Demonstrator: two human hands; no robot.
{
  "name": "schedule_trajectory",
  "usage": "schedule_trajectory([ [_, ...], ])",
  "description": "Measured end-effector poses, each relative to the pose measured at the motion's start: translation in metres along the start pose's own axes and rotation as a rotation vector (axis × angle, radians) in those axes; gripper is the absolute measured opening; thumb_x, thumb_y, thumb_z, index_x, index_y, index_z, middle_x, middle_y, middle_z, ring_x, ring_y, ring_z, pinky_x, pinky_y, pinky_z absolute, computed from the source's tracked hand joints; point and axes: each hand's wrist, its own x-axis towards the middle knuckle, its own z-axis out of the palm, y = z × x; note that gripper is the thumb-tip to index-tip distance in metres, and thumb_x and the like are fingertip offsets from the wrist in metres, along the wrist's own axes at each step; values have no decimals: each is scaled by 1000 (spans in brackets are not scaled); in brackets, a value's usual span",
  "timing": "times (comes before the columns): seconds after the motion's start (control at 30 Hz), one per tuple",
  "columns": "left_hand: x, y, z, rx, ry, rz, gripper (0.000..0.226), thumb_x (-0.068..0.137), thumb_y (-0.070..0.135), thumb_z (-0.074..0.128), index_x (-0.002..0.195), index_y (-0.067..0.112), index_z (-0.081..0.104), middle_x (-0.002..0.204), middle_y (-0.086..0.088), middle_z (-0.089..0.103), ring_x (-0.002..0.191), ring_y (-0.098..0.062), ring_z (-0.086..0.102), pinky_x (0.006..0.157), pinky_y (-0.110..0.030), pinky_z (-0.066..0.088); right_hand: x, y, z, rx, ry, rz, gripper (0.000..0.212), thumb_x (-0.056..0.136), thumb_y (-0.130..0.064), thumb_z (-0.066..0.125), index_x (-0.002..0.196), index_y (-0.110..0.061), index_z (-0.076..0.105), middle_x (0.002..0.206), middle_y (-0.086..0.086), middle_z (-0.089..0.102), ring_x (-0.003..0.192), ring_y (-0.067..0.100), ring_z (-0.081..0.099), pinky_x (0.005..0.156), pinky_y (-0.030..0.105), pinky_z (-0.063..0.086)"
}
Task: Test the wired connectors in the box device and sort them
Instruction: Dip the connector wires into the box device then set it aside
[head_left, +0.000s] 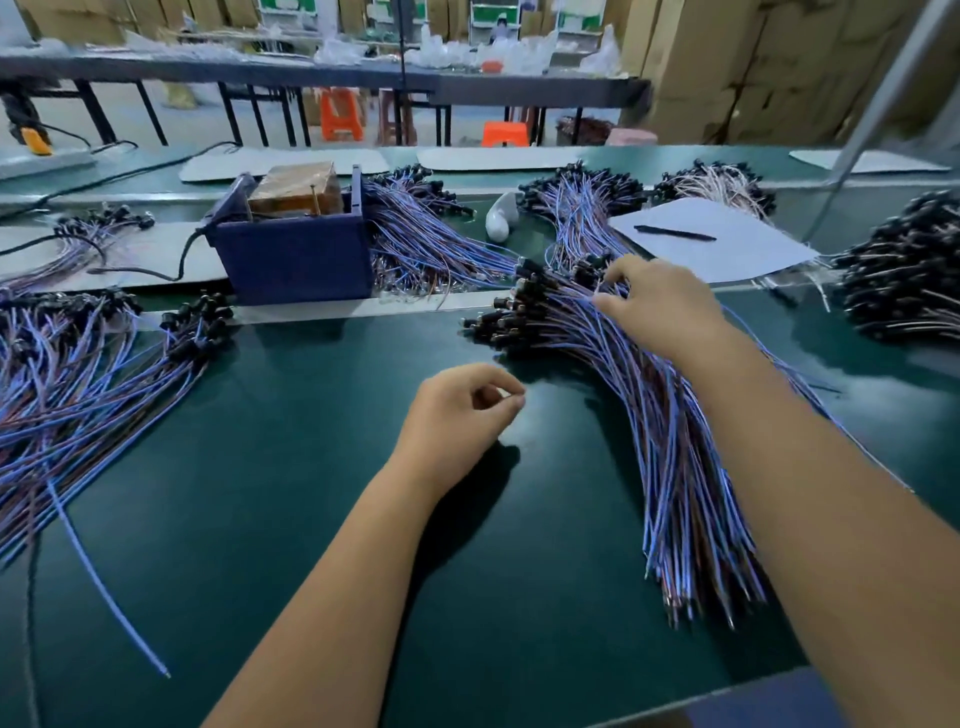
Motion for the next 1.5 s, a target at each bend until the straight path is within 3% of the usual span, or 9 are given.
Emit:
schedule_trajectory([
  [0.1, 3, -2, -2, 44, 80, -15, 16, 85, 17, 70, 76, 31, 70, 63, 4, 63, 58, -9, 55, 62, -26, 47, 0, -17, 10, -187, 65, 30, 52, 93, -51, 52, 133, -19, 45, 132, 16, 42, 123, 35, 37, 100, 45, 31],
  [0.23, 8, -6, -20, 124, 315, -87, 14, 87, 18, 61, 87, 30, 69, 82, 7, 68, 77, -9, 62, 75, -29, 51, -15, -82, 34, 34, 196, -55, 42, 90, -39, 54, 126, -20, 48, 127, 11, 44, 118, 31, 37, 97, 43, 29],
  [0.43, 6, -30, -81, 547, 664, -320, 29, 88, 20, 57, 116, 21, 67, 134, -7, 52, 129, -32, 34, 103, -43, 31, -54, -185, 86, 585, -178, -172, 41, 93, -36, 54, 131, -21, 51, 131, 9, 44, 124, 30, 39, 104, 41, 28],
  [0.6, -6, -45, -121, 592, 783, -466, 30, 90, 21, 56, 118, 21, 67, 156, -11, 29, 143, -33, 17, 114, -48, 20, -56, -189, 106, 523, -169, -186, 25, 93, -32, 50, 114, -24, 63, 124, 1, 53, 119, 23, 41, 101, 36, 29],
  [0.73, -1, -47, -131, 681, 618, -675, 51, 92, 27, 50, 143, 22, 45, 163, -16, 9, 151, -31, 1, 120, -51, 3, -55, -181, 103, 726, -195, -190, 17, 94, -24, 52, 100, -22, 68, 110, -1, 61, 110, 22, 47, 100, 35, 37],
  [0.83, 2, -49, -130, 751, 544, -757, 54, 93, 30, 47, 145, 19, 38, 157, -16, 26, 146, -33, 16, 118, -50, 8, -57, -180, 100, 815, -204, -181, 16, 95, -23, 52, 96, -23, 68, 105, -3, 64, 108, 19, 50, 96, 32, 39],
  [1.2, 3, -48, -126, 811, 682, -640, 26, 99, 26, 50, 118, 31, 67, 123, -6, 59, 120, -34, 43, 94, -46, 30, -64, -186, 97, 732, -196, -208, 19, 95, -22, 48, 96, -23, 67, 104, -3, 64, 105, 20, 46, 97, 37, 38],
  [1.37, 0, -42, -118, 763, 878, -313, 18, 96, 21, 58, 107, 22, 73, 118, -5, 54, 113, -32, 42, 84, -39, 32, -68, -189, 94, 855, -130, -236, 19, 95, -13, 48, 92, -19, 66, 93, -2, 65, 91, 18, 56, 79, 31, 45],
  [1.5, 6, -22, -104, 363, 905, -16, 17, 94, 10, 54, 100, 15, 69, 97, -1, 65, 84, -13, 55, 72, -21, 37, -68, -191, 88, 1320, -303, -46, 25, 99, -8, 41, 88, -16, 62, 73, 4, 65, 62, 17, 59, 61, 29, 48],
])
